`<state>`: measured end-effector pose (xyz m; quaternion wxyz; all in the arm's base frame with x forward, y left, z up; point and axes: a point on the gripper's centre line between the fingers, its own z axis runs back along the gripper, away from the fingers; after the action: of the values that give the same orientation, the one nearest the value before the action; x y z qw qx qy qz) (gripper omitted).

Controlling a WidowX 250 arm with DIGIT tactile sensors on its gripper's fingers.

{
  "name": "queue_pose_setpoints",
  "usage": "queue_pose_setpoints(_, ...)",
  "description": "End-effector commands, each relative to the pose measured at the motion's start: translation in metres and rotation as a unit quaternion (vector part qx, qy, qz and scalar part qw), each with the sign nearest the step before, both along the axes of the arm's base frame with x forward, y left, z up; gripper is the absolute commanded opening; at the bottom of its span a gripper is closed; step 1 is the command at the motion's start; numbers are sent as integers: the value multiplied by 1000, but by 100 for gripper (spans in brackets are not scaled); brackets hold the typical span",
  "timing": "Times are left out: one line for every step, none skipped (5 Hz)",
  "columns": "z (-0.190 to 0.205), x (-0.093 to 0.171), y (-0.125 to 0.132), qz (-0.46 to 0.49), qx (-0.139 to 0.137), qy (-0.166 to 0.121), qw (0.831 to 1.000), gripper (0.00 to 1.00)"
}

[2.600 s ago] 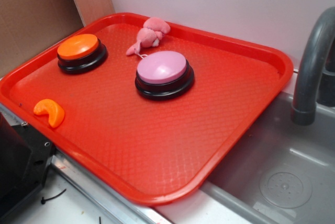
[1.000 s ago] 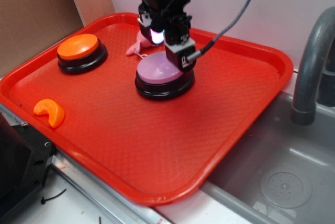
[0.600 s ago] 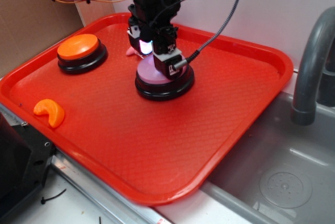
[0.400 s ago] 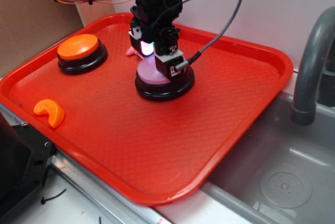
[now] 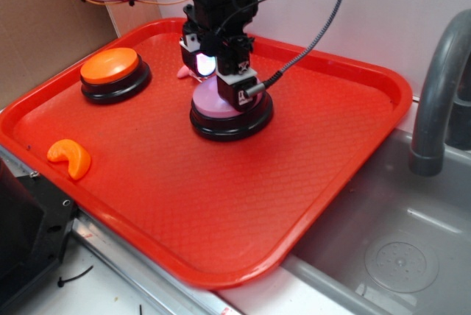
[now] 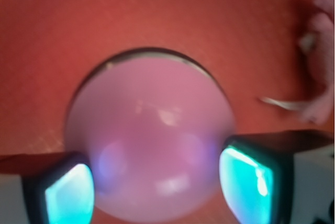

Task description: Push the pink button.

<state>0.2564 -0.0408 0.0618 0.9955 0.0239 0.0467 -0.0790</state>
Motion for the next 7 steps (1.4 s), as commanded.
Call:
queue_pose_setpoints(50, 10, 4, 15, -17, -59, 998, 100)
queue_pose_setpoints(61, 8, 4, 16, -15, -66, 998, 100)
queue_pose_setpoints(69, 7, 4, 16, -16, -69, 997, 100)
queue_pose_setpoints(74, 5, 4, 16, -18, -71, 997, 100)
queue_pose_setpoints(82, 3, 4, 15, -19, -76, 997, 100)
queue_pose_setpoints(88, 1, 4, 16, -17, -80, 997, 100)
queue_pose_setpoints(93, -1, 4, 16, -16, -83, 996, 100)
